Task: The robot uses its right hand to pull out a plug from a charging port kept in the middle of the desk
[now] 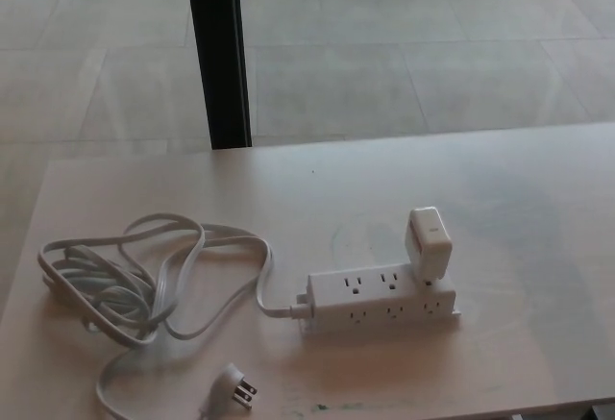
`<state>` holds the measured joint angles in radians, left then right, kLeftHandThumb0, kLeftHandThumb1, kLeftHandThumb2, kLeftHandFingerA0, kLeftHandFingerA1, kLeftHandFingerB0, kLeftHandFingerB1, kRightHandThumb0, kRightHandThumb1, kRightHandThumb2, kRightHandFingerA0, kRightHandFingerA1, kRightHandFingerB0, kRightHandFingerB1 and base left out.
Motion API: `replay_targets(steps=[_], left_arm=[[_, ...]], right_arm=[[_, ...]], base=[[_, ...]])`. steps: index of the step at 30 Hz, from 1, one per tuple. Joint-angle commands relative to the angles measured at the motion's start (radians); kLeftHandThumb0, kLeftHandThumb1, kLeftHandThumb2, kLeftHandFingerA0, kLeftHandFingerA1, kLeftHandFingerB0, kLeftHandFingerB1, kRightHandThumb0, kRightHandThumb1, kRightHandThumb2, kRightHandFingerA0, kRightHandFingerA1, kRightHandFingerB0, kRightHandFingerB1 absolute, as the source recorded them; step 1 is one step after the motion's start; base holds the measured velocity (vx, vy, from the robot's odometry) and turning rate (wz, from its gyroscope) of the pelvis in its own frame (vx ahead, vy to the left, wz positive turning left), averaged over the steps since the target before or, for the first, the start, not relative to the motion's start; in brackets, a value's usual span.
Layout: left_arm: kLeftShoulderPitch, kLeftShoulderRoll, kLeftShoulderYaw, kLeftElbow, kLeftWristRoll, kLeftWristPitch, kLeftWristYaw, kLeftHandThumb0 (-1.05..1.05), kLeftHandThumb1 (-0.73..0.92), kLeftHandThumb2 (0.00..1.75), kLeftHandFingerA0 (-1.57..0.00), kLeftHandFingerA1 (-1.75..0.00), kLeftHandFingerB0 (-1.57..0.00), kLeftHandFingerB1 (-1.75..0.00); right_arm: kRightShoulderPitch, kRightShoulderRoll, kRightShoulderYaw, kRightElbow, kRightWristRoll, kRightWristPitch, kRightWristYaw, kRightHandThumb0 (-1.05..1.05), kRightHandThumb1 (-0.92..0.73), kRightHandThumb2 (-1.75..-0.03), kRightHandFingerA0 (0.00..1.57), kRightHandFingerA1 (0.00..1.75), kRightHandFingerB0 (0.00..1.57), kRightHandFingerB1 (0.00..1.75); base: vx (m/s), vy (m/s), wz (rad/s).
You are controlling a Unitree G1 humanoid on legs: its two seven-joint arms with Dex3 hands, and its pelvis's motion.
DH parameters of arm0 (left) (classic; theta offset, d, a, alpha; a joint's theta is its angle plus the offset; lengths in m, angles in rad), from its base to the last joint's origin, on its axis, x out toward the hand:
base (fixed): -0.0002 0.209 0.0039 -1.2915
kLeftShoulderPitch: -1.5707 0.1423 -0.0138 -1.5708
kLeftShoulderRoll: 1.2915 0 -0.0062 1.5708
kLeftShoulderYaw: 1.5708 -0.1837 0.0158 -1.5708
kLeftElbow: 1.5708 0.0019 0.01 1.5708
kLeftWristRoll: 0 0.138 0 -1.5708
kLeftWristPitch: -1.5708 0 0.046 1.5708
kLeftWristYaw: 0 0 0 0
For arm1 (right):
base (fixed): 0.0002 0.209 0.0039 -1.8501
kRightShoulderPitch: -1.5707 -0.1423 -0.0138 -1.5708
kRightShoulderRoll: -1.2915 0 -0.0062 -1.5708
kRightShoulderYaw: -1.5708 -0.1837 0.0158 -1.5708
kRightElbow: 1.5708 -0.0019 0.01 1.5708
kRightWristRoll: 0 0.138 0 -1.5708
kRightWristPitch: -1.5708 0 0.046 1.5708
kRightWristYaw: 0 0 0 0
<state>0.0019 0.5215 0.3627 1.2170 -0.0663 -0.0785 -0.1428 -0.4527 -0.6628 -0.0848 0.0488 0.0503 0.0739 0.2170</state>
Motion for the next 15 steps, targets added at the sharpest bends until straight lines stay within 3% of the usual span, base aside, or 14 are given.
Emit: replay_targets(steps=[1, 2, 3, 4, 5, 6, 7, 9, 12, 13, 14, 15], left_arm=[[-0.007, 0.028, -0.006, 0.001, -0.008, 0.007, -0.011, -0.73, 0.57, 0.95, -0.52, -0.63, -0.37, -0.54], [-0.007, 0.029, -0.007, 0.0, -0.007, 0.009, -0.011, -0.75, 0.58, 0.95, -0.52, -0.62, -0.37, -0.53], [-0.007, 0.029, -0.007, 0.0, -0.007, 0.009, -0.011, -0.75, 0.58, 0.95, -0.52, -0.62, -0.37, -0.53], [-0.011, 0.03, -0.011, 0.008, -0.003, 0.005, -0.013, -0.71, 0.69, 0.61, -0.53, -0.5, -0.44, -0.43], [-0.007, 0.03, -0.013, 0.004, -0.002, 0.001, -0.016, -0.75, 0.59, 0.73, -0.51, -0.54, -0.45, -0.52], [-0.005, 0.03, -0.014, 0.002, -0.002, 0.0, -0.016, -0.75, 0.59, 0.73, -0.51, -0.54, -0.45, -0.52], [-0.002, 0.029, -0.011, -0.001, -0.006, -0.005, -0.018, -0.71, 0.69, 0.61, -0.58, -0.57, -0.48, -0.46], [-0.003, 0.029, -0.012, -0.001, -0.006, -0.002, -0.016, -0.71, 0.7, 0.61, -0.56, -0.54, -0.47, -0.46], [-0.001, 0.031, -0.009, -0.006, -0.011, 0.001, -0.024, -0.7, 0.7, 0.61, -0.54, -0.52, -0.44, -0.43], [-0.004, 0.03, -0.004, -0.005, -0.016, 0.004, -0.028, -0.7, 0.69, 0.62, -0.51, -0.49, -0.43, -0.41], [-0.004, 0.031, -0.005, -0.004, -0.015, 0.004, -0.03, -0.7, 0.69, 0.61, -0.53, -0.5, -0.44, -0.41], [-0.003, 0.03, -0.006, -0.004, -0.013, 0.001, -0.027, -0.7, 0.69, 0.61, -0.56, -0.55, -0.46, -0.45]], right_arm=[[-0.083, 0.024, 0.235, -0.036, -0.151, 0.137, 0.125, -0.78, -0.44, -0.85, 0.75, 0.81, 0.29, 0.47], [-0.093, 0.026, 0.25, -0.023, -0.153, 0.144, 0.129, -0.78, -0.56, -0.58, 0.8, 0.82, 0.34, 0.35], [-0.095, 0.025, 0.254, -0.022, -0.152, 0.147, 0.128, -0.78, -0.56, -0.58, 0.8, 0.82, 0.34, 0.35], [-0.112, 0.028, 0.281, 0.001, -0.164, 0.144, 0.136, -0.78, -0.44, -0.87, 0.81, 0.83, 0.27, 0.45], [-0.121, 0.025, 0.299, 0.01, -0.172, 0.141, 0.144, -0.78, -0.44, -0.88, 0.8, 0.83, 0.26, 0.45], [-0.126, 0.023, 0.307, 0.013, -0.175, 0.142, 0.146, -0.78, -0.44, -0.88, 0.8, 0.83, 0.26, 0.45], [-0.137, 0.019, 0.334, 0.022, -0.2, 0.143, 0.155, -0.77, -0.57, -0.58, 0.8, 0.8, 0.32, 0.32], [-0.156, 0.007, 0.388, 0.021, -0.251, 0.143, 0.175, -0.79, -0.5, -0.65, 0.81, 0.78, 0.29, 0.36], [-0.17, 0.024, 0.421, 0.035, -0.281, 0.131, 0.166, -0.73, -0.56, -0.58, 0.82, 0.8, 0.32, 0.36], [-0.182, 0.024, 0.437, 0.04, -0.301, 0.137, 0.17, -0.74, -0.56, -0.59, 0.82, 0.79, 0.31, 0.34], [-0.196, 0.023, 0.453, 0.046, -0.316, 0.14, 0.179, -0.76, -0.46, -0.89, 0.82, 0.81, 0.23, 0.45], [-0.219, 0.026, 0.473, 0.069, -0.335, 0.13, 0.188, -0.77, -0.47, -0.87, 0.87, 0.89, 0.22, 0.43]], base=[[0.0, 0.0, 0.0], [0.0, 0.0, 0.0], [0.0, 0.0, 0.0], [0.0, 0.0, 0.0], [0.0, 0.0, 0.0], [0.0, 0.0, 0.0], [0.0, 0.0, 0.0], [0.0, 0.0, 0.0], [0.0, 0.0, 0.0], [0.0, 0.0, 0.0], [0.0, 0.0, 0.0], [0.0, 0.0, 0.0]])
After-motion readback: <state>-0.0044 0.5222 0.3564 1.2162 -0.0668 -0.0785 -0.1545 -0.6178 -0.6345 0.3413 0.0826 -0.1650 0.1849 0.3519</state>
